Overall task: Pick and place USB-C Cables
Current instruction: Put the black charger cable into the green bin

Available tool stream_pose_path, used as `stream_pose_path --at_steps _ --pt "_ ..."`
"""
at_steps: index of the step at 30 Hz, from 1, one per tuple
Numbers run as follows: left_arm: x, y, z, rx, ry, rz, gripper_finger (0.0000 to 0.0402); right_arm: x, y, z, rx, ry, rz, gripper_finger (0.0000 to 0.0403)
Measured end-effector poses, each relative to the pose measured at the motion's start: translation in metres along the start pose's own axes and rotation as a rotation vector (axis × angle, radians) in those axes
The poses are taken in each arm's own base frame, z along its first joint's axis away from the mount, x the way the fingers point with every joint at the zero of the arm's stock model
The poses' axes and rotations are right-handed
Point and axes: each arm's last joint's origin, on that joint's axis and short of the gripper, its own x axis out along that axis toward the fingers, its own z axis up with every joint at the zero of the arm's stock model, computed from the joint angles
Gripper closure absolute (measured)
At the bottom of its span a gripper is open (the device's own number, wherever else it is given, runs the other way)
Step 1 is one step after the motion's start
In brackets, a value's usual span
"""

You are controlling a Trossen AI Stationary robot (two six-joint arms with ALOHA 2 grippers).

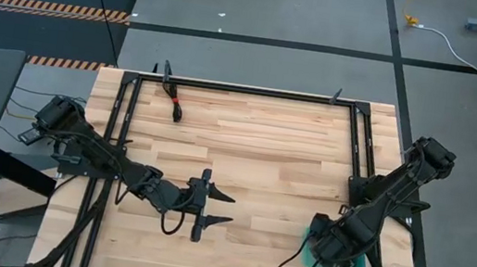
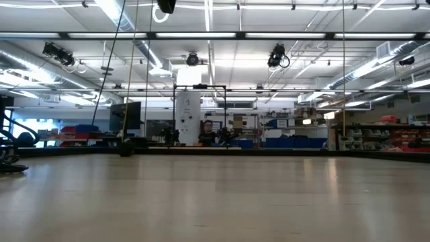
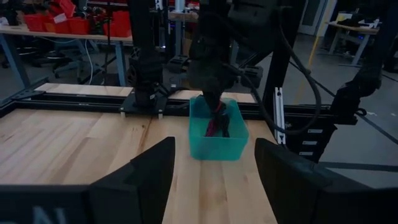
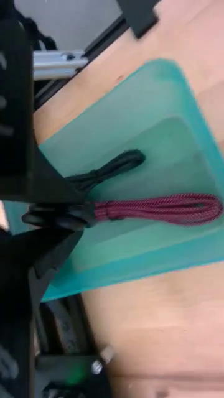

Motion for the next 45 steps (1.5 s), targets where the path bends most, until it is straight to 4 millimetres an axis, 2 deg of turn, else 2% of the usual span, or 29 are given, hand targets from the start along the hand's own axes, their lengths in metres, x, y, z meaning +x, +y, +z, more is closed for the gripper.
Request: stream_pose_path --at_steps 9,15,19,22,24,27,33,38,45 --pt "0.000 0.000 0.000 0.000 0.000 0.000 0.0173 -0.001 -0.001 0.005 0.014 -0.058 -0.008 0.0246" --pt "0.000 0.000 0.000 0.000 0.000 0.000 0.0173 -0.003 -0.002 0.011 -0.017 -0.074 -0.002 0.0220" --pt "0.000 0.000 0.000 0.000 0.000 0.000 0.0173 -0.021 0.001 0.027 -0.076 -0.133 0.071 0.0219" --pt "0.000 0.000 0.000 0.003 0.000 0.000 0.0173 -0.045 0.002 0.042 -0.117 -0.198 0.130 0.0222" --pt "0.000 0.000 0.000 0.010 0.001 0.000 0.0173 -0.061 0.002 0.052 -0.140 -0.268 0.161 0.0224" --pt "0.000 0.000 -0.001 0.012 0.007 0.001 0.0173 -0.083 0.009 0.068 -0.198 -0.467 0.237 0.0224" --pt "-0.009 0.004 -0.006 0.071 0.144 0.018 0.0173 -0.105 0.020 0.100 -0.447 -0.895 0.264 0.0225" --pt "-0.026 0.012 -0.004 0.012 0.271 0.053 0.0173 -0.098 0.015 0.120 -0.528 -1.042 0.217 0.0227" --pt "-0.071 0.024 -0.009 -0.105 0.622 0.057 0.0173 -0.049 0.002 0.136 -0.599 -1.107 0.180 0.0227"
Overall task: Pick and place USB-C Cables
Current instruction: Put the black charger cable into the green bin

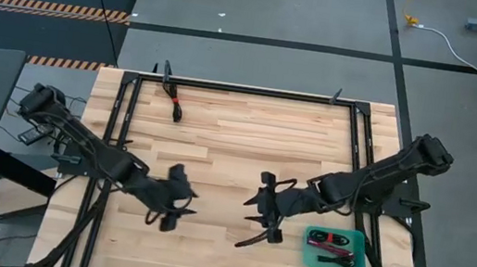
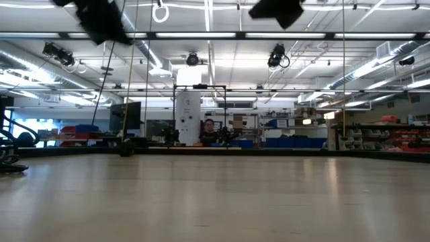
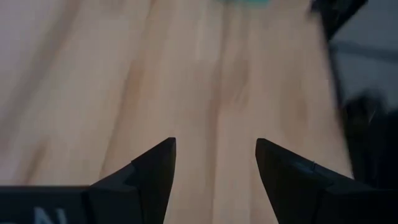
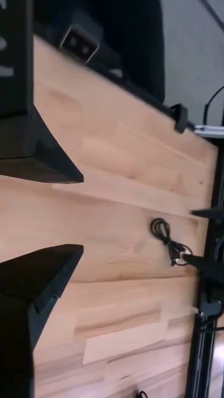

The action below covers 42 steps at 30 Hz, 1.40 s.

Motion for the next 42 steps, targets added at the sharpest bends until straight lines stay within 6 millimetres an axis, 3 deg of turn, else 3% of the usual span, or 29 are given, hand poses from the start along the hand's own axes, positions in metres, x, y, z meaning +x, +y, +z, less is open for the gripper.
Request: stream_pose_path --at_steps 5,9,14,18,28,38,42 --pt "-0.013 0.014 -0.031 -0.085 0.412 0.019 0.0173 0.013 -0.010 -0.029 0.002 -0.061 -0.020 0.0227" --pt "-0.019 0.018 -0.047 -0.082 0.603 0.061 0.0173 0.018 -0.020 -0.045 0.018 -0.110 -0.041 0.0228" --pt "-0.019 0.018 -0.051 -0.048 0.639 0.076 0.0173 0.021 -0.026 -0.057 0.035 -0.148 -0.055 0.0229" --pt "-0.013 0.013 -0.057 0.114 0.671 0.054 0.0173 0.021 -0.028 -0.061 0.045 -0.141 -0.059 0.0229" --pt "0.028 0.003 -0.086 0.370 0.844 0.129 0.0173 0.019 -0.027 -0.050 0.056 -0.259 -0.051 0.0229" --pt "0.052 0.009 -0.096 0.449 0.924 0.180 0.0174 0.019 -0.026 -0.050 0.065 -0.258 -0.047 0.0229" --pt "0.059 0.008 -0.098 0.452 0.908 0.169 0.0198 0.019 -0.025 -0.051 0.088 -0.248 -0.041 0.0229"
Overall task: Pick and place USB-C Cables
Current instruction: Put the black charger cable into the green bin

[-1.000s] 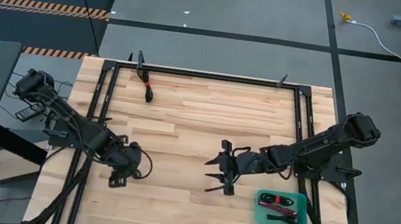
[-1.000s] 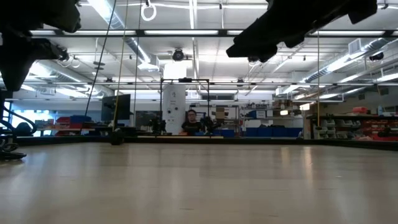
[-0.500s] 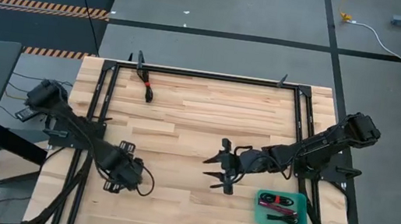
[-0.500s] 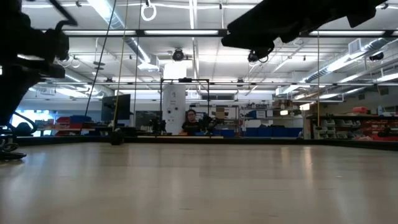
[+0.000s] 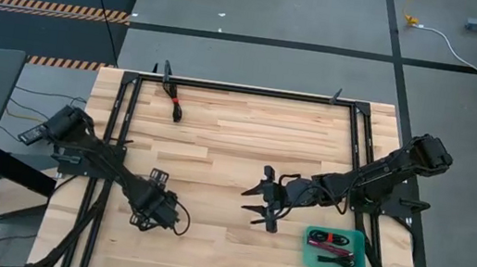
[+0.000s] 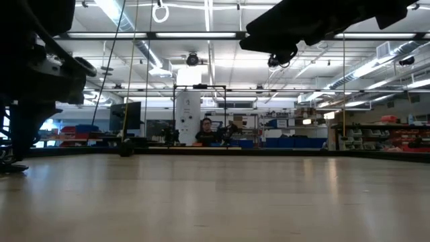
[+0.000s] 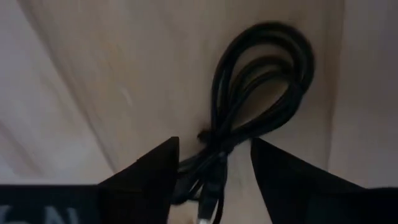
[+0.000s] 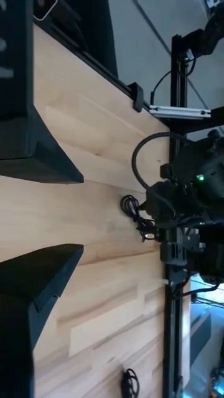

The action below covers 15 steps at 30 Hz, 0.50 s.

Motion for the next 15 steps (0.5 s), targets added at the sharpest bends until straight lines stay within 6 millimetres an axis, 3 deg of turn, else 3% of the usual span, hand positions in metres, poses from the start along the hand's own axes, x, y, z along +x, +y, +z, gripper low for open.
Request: stream_pose_path --at_steps 12,15 --pt "0.0045 -0.0028 0.0043 0.000 0.002 -0.024 0.0360 -0.0011 0.0052 -0.0023 0.021 0.019 0.015 0.0229" --pt "0.0033 -0.0021 0.0031 -0.029 0.004 -0.020 0.0369 -0.0011 0.0050 -0.0021 0.021 0.017 0.015 0.0229"
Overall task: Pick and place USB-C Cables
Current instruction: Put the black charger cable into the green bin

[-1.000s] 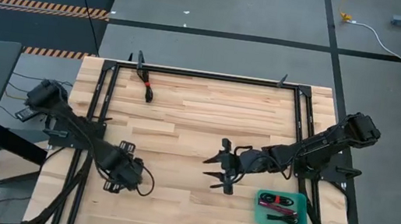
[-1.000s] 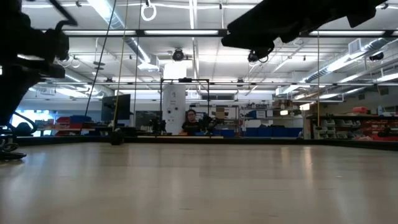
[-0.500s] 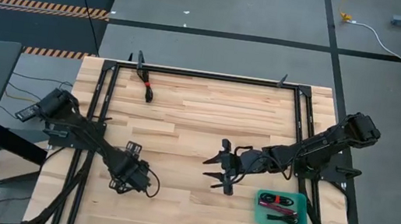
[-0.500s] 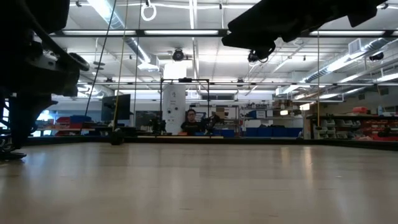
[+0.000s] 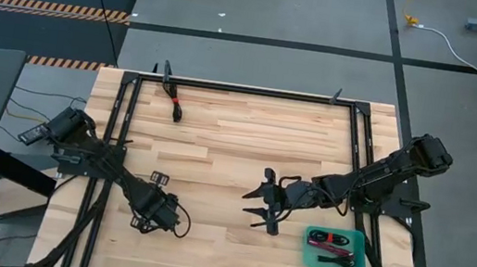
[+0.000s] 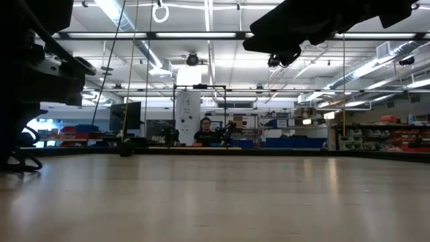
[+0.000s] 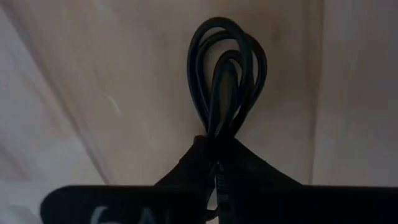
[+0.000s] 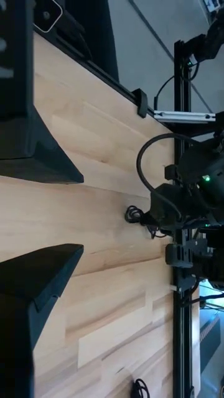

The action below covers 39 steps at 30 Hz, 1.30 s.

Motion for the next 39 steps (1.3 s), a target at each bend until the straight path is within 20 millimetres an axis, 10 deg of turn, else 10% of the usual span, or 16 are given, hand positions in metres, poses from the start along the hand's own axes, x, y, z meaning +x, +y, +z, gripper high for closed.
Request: stream_pose_path --at_steps 26,39 --pt "-0.109 0.033 0.078 -0.324 -0.706 0.094 0.0365 -0.002 0.009 0.011 -0.120 -0.121 0.047 0.0228" --pt "-0.129 0.045 0.095 -0.332 -0.870 0.002 0.0365 -0.002 0.005 0.015 -0.178 -0.155 -0.048 0.0136"
